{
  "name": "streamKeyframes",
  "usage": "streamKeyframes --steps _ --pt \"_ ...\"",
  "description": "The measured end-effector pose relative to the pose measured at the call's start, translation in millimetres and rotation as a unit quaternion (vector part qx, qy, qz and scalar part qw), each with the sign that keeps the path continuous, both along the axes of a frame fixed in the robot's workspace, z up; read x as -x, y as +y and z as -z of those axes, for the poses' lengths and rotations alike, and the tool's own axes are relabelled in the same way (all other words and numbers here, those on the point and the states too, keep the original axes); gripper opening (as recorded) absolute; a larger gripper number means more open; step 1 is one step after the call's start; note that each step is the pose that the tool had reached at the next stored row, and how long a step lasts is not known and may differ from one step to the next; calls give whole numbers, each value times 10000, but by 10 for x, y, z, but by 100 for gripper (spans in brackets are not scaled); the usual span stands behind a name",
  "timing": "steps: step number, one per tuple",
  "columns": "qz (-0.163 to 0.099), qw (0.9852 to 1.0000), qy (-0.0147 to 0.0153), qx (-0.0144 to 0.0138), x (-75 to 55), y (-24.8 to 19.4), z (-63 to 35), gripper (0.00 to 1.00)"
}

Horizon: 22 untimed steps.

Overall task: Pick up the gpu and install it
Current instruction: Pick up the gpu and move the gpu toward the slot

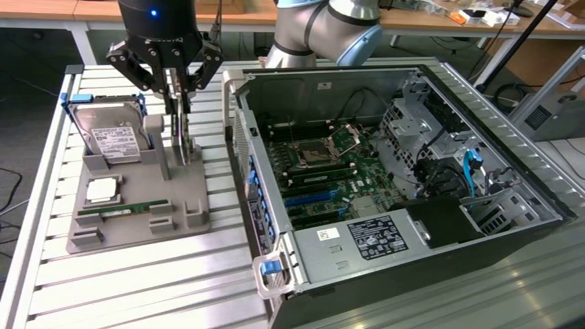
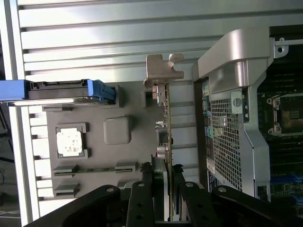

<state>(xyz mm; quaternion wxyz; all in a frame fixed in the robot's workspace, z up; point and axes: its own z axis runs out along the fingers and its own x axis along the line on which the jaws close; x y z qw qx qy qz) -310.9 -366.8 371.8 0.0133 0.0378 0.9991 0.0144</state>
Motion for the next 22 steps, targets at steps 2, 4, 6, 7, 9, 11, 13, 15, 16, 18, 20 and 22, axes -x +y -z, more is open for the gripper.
streamKeyframes --steps 2,4,6,7,9,11,13,15,16,18,20,22 --pt "0 10000 0 0 0 0 -3 27" --pt "0 10000 0 0 0 0 -6 27" --pt "0 10000 0 0 0 0 -9 27" --pt "0 10000 0 0 0 0 -11 27" --pt "0 10000 0 0 0 0 -16 27" --pt "0 10000 0 0 0 0 -23 27" --pt "0 10000 0 0 0 0 -28 27" --pt "0 10000 0 0 0 0 -32 27" --pt "0 10000 0 0 0 0 -34 27" --pt "0 10000 0 0 0 0 -37 27" --pt "0 10000 0 0 0 0 -40 27" --pt "0 10000 0 0 0 0 -44 27"
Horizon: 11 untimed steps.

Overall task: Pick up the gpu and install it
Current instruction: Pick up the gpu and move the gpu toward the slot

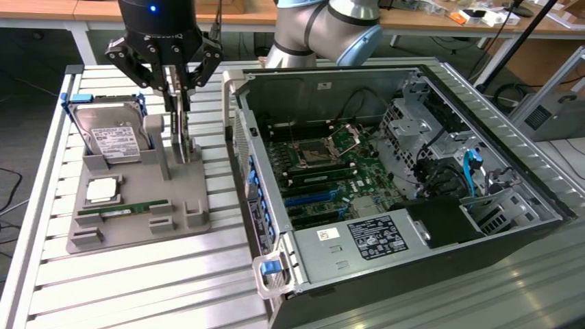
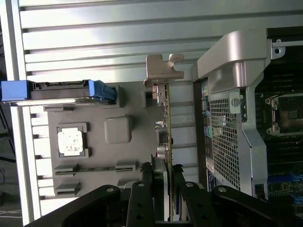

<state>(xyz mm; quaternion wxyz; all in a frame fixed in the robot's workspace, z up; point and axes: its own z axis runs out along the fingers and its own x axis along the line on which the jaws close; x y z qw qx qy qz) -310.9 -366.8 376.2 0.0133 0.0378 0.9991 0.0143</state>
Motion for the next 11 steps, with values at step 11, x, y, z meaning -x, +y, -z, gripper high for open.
streamKeyframes --steps 11 --pt "0 10000 0 0 0 0 -34 27"
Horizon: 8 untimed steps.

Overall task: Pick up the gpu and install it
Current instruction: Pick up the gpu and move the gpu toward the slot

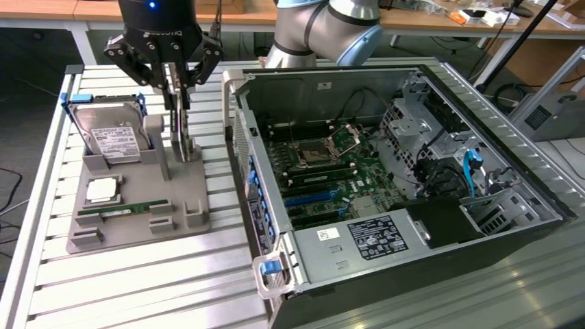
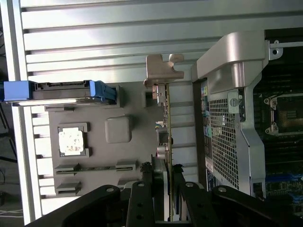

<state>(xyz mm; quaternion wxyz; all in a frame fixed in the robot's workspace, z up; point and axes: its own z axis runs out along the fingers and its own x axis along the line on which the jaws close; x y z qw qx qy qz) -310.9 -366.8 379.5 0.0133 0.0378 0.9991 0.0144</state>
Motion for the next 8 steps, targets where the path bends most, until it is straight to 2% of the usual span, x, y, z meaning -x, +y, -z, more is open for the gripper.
streamKeyframes --steps 8 --pt "0 10000 0 0 0 0 -19 27"
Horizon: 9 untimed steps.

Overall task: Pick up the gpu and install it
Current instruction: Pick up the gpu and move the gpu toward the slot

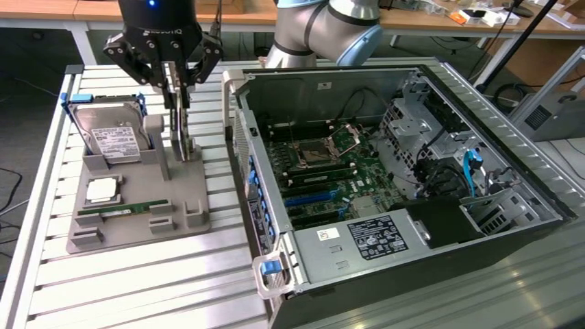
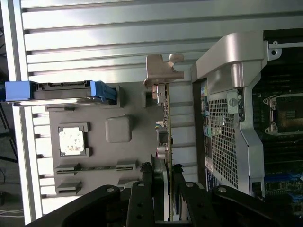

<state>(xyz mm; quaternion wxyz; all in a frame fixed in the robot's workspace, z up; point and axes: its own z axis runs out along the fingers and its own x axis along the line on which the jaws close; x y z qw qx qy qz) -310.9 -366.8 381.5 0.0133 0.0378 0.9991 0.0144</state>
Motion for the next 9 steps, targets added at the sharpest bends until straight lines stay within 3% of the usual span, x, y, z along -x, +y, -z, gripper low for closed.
streamKeyframes --steps 9 --pt "0 10000 0 0 0 0 -27 27"
